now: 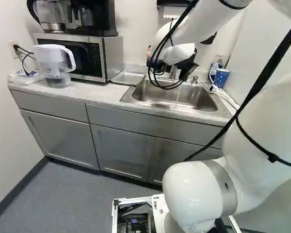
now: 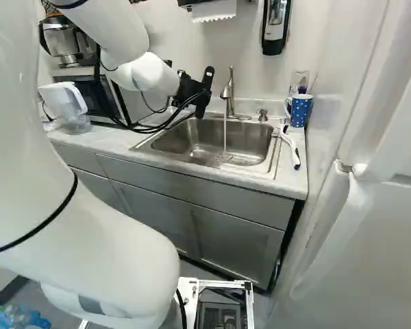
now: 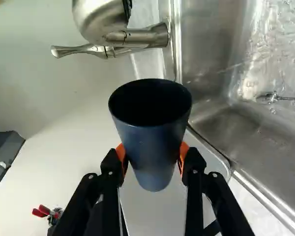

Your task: Rinse the cup and place it in the tray

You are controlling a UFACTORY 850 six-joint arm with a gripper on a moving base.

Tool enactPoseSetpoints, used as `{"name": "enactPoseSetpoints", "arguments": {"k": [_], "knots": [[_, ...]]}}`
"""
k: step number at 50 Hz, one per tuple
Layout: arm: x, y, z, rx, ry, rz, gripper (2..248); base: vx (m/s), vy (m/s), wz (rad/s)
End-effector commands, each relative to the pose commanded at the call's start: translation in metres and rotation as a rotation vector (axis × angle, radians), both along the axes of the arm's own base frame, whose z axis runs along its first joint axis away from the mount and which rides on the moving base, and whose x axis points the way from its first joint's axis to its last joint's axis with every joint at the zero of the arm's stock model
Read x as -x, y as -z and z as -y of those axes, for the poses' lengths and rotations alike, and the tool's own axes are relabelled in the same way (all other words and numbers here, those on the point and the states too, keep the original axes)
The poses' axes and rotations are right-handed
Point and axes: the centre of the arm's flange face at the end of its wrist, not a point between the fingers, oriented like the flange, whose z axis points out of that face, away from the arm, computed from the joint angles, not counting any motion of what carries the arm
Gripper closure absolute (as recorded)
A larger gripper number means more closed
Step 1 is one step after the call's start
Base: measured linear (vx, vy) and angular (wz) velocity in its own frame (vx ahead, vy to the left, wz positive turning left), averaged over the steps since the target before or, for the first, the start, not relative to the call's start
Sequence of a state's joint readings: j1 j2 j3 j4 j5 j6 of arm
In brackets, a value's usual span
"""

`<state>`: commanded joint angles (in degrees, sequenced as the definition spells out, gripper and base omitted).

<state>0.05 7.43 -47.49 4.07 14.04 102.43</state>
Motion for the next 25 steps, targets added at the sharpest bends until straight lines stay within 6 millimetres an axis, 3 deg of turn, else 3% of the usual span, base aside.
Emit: {"name": "enactPoseSetpoints", "arguments": {"k": [25], "knots": [[0.0000, 0.0000, 0.0000, 0.000, 0.000, 0.000, 129, 0.000, 0.000, 0.000]]}}
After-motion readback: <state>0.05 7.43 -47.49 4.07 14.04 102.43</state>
